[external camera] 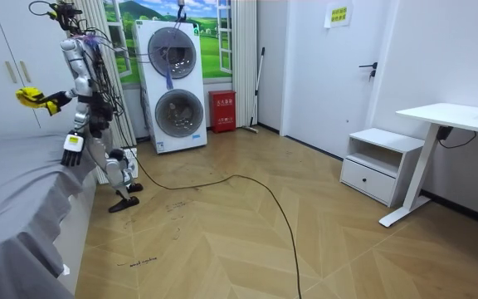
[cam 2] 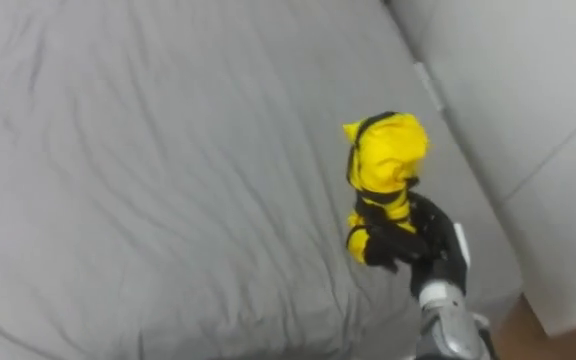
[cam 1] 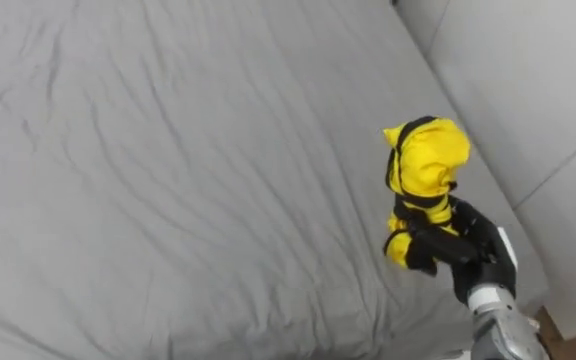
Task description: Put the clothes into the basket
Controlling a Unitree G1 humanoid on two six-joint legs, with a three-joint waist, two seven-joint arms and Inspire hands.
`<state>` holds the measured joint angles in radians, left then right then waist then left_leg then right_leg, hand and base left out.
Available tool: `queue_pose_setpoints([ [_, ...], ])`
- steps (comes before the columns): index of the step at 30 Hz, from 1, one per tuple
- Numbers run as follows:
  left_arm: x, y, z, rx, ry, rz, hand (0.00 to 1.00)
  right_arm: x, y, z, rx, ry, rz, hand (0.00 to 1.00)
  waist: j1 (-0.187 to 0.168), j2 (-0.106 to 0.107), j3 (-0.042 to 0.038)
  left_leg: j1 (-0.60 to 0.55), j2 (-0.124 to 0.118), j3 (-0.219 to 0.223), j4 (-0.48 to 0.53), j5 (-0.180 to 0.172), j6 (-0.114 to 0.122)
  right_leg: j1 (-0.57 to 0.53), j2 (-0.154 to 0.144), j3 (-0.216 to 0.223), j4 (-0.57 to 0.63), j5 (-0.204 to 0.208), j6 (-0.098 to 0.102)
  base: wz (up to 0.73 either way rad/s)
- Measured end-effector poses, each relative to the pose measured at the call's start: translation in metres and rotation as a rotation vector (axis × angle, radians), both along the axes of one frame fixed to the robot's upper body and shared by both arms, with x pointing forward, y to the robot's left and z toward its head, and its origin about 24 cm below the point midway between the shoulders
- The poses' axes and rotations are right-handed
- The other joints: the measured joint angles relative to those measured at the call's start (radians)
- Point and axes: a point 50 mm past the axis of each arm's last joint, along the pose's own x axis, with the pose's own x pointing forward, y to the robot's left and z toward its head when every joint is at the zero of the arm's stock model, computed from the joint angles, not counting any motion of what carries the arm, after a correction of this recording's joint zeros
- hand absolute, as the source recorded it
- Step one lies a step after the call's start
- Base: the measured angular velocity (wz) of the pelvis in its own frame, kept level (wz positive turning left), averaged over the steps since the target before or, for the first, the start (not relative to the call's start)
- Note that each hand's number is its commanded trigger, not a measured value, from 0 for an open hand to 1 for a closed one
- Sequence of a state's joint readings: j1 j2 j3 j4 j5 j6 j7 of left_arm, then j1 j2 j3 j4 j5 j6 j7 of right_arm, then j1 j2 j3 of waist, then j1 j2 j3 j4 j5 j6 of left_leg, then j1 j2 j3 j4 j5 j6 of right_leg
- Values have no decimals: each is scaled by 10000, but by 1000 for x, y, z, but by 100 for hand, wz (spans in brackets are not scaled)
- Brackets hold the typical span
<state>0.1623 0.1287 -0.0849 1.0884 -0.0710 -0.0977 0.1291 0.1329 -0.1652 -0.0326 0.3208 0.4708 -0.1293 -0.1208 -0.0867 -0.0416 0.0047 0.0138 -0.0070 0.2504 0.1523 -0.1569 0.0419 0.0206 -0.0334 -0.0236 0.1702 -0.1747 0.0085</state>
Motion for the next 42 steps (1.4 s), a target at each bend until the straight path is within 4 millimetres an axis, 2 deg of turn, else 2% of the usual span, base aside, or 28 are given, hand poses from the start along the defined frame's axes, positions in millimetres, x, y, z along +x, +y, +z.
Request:
queue_pose_setpoints([
  [2,-3,2,-1,9,261,208,0,-5,-8,-2,-20,188,-345,100,-243,62,16,73,60,246,-7,-1,-1,-25,55,248,2,57,14,-27],
  [5,-8,3,-2,-12,584,490,0,-13,-15,-8,11,533,-636,100,-330,103,30,300,132,592,-29,-37,-38,-4,149,584,24,85,3,-34],
  [10,-20,5,-3,110,916,808,0,-24,-24,-13,160,816,-898,100,-786,162,46,439,302,971,-32,-76,-94,-16,247,802,18,174,-53,-20],
  [11,-21,6,-3,136,1000,838,0,-29,-27,-15,148,986,-1048,100,-834,137,71,448,305,1066,-31,-79,-98,-49,285,932,20,199,-54,-21],
  [19,-31,9,-4,143,1299,1594,0,-40,-35,-24,37,1727,-1346,100,-1033,425,22,160,499,1878,4,-184,-178,-808,632,2017,201,459,-67,-40],
  [22,-32,8,-4,135,1316,1572,0,-38,-41,-20,-200,1631,-1437,100,-1192,620,23,-202,529,2082,62,-183,-173,-1290,663,2176,278,562,-47,-27],
  [23,-32,8,-4,119,1350,1523,0,-35,-45,-17,-240,1539,-1529,100,-1293,715,50,-312,533,2167,114,-192,-160,-1488,666,2212,441,570,-48,-22],
  [24,-33,7,-5,109,1374,1475,0,-35,-47,-16,-288,1500,-1599,100,-1322,766,36,-380,533,2230,125,-197,-152,-1608,673,2251,521,560,-41,-29],
  [26,-34,5,-5,96,1446,1212,0,-26,-59,-9,-473,1219,-1874,100,-1472,1014,40,-634,532,2510,164,-209,-132,-2061,708,2477,753,545,-13,-33],
  [28,-33,5,-5,85,1423,1171,0,-15,-68,-5,-530,1103,-2063,100,-1658,1161,66,-809,513,2698,162,-207,-128,-2396,743,2679,933,533,8,-30],
  [29,-34,4,-6,56,1548,1019,0,-13,-73,-4,-606,1135,-2231,100,-1771,1252,46,-938,506,2768,165,-207,-127,-2574,756,2748,1016,526,19,-26],
  [32,-33,3,-6,52,1622,850,0,-9,-80,-7,-802,1417,-2410,100,-1890,1355,48,-1256,488,2951,180,-192,-105,-3073,798,2928,1261,494,40,-18],
  [36,-28,4,-6,51,1529,831,0,-6,-78,-8,-662,1412,-2468,100,-2042,1478,84,-1758,473,2987,318,-192,-93,-3696,804,2981,1607,412,52,-3],
  [39,-19,5,-5,134,1341,804,0,0,-76,-5,-614,1203,-2447,100,-2045,1548,133,-2164,484,3002,418,-169,-56,-4117,814,3004,1731,418,52,0],
  [42,-16,5,-5,106,1238,1062,0,3,-69,-13,-326,1312,-2475,100,-1996,1611,151,-2349,549,2954,508,-169,-58,-4269,885,3066,1744,444,28,0],
])
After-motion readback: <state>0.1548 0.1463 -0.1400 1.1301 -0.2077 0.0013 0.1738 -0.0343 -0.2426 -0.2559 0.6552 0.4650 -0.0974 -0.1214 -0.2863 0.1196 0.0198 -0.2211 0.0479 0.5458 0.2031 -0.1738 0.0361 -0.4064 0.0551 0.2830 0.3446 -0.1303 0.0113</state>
